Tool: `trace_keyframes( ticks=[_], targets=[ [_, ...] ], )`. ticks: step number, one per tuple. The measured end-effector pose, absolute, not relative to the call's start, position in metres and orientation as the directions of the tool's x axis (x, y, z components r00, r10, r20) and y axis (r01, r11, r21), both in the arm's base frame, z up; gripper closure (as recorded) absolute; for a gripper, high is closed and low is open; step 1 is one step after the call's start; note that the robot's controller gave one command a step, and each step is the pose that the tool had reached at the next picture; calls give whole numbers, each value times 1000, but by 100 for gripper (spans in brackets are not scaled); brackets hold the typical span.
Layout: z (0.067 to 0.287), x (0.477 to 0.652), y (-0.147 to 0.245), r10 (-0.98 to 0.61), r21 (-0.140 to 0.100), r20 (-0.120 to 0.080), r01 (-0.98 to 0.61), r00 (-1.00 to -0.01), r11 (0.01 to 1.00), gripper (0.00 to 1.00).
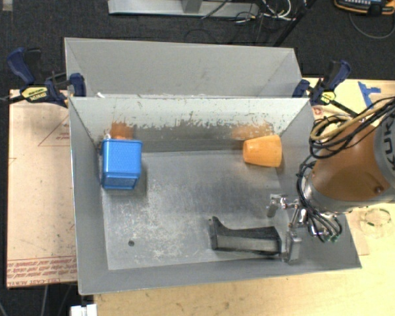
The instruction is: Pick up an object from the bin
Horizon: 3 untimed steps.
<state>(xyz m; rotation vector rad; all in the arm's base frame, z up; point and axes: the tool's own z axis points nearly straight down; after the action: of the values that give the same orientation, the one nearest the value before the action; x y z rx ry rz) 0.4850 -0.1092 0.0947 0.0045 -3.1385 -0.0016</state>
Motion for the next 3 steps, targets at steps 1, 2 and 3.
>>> trace_keyframes(
  ticks=[1,2,3],
  targets=[
    [73,490,-72,-124,-6,-14,-124,-992,992,100],
    [73,490,-72,-124,-6,-14,-124,-992,992,100],
    [113,481,-72,-140,0,0,-140,-990,990,100]
  ],
)
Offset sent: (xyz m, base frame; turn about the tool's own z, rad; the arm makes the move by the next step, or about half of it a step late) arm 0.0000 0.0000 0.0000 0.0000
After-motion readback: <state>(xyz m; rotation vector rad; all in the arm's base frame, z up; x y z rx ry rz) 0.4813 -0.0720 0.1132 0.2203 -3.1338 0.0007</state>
